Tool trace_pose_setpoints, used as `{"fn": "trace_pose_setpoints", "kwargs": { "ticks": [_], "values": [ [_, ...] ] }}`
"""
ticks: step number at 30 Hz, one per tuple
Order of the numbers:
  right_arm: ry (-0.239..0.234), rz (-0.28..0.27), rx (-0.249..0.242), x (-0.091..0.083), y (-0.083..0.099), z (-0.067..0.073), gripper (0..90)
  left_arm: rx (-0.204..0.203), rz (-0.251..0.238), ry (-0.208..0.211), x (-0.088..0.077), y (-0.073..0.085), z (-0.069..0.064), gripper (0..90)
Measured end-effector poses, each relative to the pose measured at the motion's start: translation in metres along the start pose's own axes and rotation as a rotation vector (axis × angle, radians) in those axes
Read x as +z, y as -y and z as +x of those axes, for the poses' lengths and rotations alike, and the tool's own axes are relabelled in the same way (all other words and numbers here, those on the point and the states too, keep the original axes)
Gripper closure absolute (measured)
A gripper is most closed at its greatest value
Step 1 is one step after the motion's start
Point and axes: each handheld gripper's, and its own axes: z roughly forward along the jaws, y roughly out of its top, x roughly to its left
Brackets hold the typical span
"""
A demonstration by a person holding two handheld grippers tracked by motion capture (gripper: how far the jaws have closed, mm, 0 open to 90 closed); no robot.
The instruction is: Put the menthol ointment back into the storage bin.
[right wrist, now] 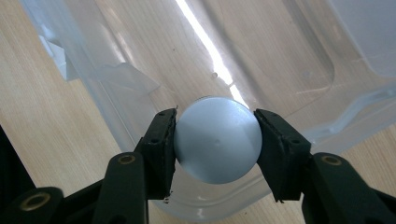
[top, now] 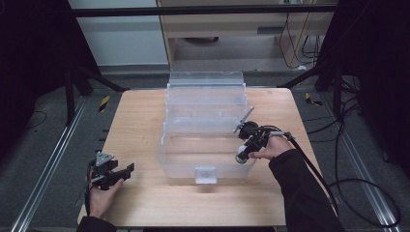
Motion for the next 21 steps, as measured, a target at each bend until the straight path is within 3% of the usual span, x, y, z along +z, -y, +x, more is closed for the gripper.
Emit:
{"fn": "trace_pose_setpoints", "kwargs": {
  "ticks": [21],
  "values": [
    [0.009, 0.009, -0.01, 0.014, 0.011, 0.0, 50.4, 0.002, -0.003, -0.001, -0.001, 0.0, -0.001, 30.7]
  ]
}}
